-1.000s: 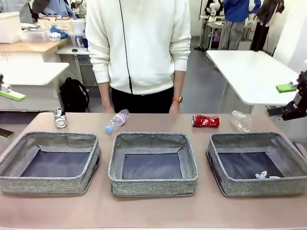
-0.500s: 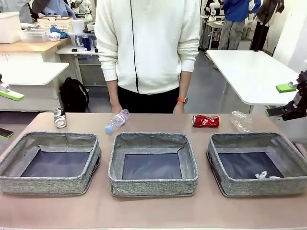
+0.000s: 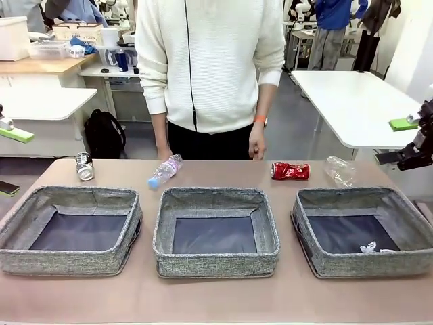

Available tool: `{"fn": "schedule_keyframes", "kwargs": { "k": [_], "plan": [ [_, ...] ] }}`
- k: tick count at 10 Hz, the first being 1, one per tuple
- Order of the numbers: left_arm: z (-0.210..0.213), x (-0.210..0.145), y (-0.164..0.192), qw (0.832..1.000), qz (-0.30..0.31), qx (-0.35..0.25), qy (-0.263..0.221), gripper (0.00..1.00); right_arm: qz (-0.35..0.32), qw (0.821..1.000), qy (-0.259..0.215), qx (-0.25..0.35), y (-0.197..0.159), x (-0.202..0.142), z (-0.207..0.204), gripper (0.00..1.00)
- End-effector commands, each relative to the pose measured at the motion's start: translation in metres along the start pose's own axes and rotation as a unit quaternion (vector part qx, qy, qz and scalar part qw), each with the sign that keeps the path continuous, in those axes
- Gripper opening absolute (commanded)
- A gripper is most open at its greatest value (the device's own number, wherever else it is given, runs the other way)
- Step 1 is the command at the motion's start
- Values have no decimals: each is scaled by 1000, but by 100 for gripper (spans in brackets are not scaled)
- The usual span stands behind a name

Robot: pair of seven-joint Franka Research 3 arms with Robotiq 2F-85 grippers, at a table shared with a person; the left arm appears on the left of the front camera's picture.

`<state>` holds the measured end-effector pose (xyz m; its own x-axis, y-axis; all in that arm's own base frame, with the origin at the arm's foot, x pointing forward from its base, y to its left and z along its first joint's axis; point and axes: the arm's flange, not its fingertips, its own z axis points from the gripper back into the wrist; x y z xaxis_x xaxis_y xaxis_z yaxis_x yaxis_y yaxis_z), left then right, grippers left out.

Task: Sort the waste into the appropriate baskets.
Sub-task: Pick up the waste item pointed out by the person.

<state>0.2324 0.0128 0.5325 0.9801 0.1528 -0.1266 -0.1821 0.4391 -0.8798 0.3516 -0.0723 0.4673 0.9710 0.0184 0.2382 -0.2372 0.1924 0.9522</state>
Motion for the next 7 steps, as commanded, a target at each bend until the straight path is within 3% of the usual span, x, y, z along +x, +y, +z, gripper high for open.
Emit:
{"fn": "schedule_keyframes", "kwargs": {
  "k": [1, 7],
  "plan": [
    [2, 1, 0, 1000, -11, -8, -2, 100, 9, 1000, 4, -5, 2, -2, 0, 100],
    [2, 1, 0, 1000, -11, -8, -2, 100, 9, 1000, 4, -5, 2, -2, 0, 100]
  ]
}}
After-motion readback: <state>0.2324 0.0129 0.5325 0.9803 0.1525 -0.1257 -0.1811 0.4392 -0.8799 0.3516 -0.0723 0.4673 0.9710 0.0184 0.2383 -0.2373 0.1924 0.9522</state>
